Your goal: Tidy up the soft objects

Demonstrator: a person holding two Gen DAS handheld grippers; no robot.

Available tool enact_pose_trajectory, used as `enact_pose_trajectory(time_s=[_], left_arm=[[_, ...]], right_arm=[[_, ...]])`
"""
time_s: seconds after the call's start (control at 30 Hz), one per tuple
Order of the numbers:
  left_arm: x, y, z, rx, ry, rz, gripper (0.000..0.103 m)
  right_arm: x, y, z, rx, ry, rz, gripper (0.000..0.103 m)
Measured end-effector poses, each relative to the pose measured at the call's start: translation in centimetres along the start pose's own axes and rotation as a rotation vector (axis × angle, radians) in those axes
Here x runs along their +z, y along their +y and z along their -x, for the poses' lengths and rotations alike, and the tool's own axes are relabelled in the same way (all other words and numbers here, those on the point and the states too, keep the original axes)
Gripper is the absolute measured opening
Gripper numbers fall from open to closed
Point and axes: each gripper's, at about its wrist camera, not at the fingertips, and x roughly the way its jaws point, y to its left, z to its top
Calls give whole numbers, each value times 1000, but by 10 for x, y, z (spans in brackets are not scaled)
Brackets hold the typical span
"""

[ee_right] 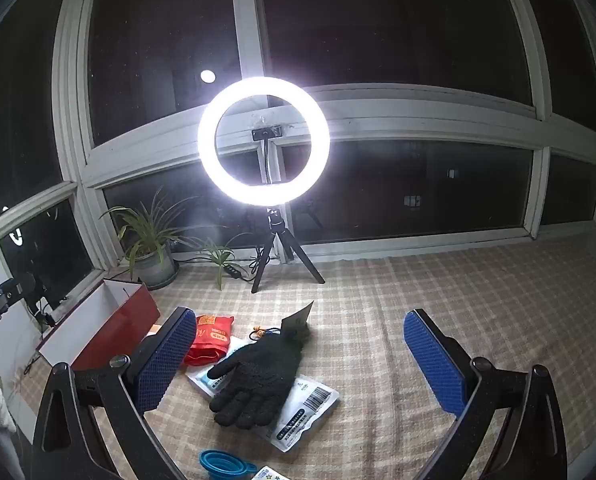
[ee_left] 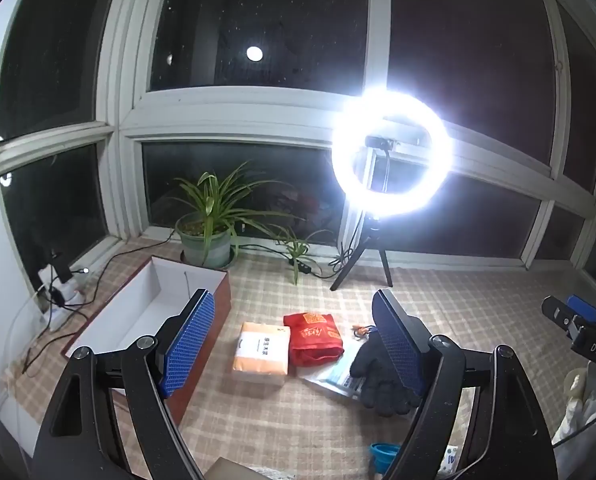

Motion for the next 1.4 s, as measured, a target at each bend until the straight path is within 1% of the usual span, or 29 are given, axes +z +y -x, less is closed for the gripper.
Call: enact_pose_trajectory(time_s=[0.03, 0.17, 0.2, 0.23, 0.37, 0.4, 0.6, 0.63, 0.7, 1.4], left_arm=[[0, 0, -1, 7, 12, -1, 81], [2, 0, -1, 10, 7, 2, 81], [-9, 1, 1, 12, 7, 2, 81], [-12, 2, -2, 13, 10, 3, 81], [-15, 3, -1, 12, 7, 4, 81], [-9, 2, -2, 15, 15, 3, 81], [-14, 3, -4, 10, 12, 2, 81], [-8, 1, -3, 13, 17, 2, 81], [-6, -1, -4, 11, 20, -3, 81], [-9, -1, -6, -8, 27, -8, 81]], right_arm=[[0, 0, 0, 5, -10, -2, 102], [-1, 0, -1, 8, -6, -8, 102], [-1, 0, -1, 9, -6, -9, 102], [-1, 0, -1, 9, -4, -9, 102], [-1, -4, 1, 17, -1, -12, 102], [-1, -4, 1, 18, -1, -11, 102], [-1, 4, -3, 7, 9, -1, 102], [-1, 5, -3, 6, 8, 1, 102], [-1, 4, -2, 6, 7, 0, 102], [-1, 6, -1, -12, 4, 14, 102]])
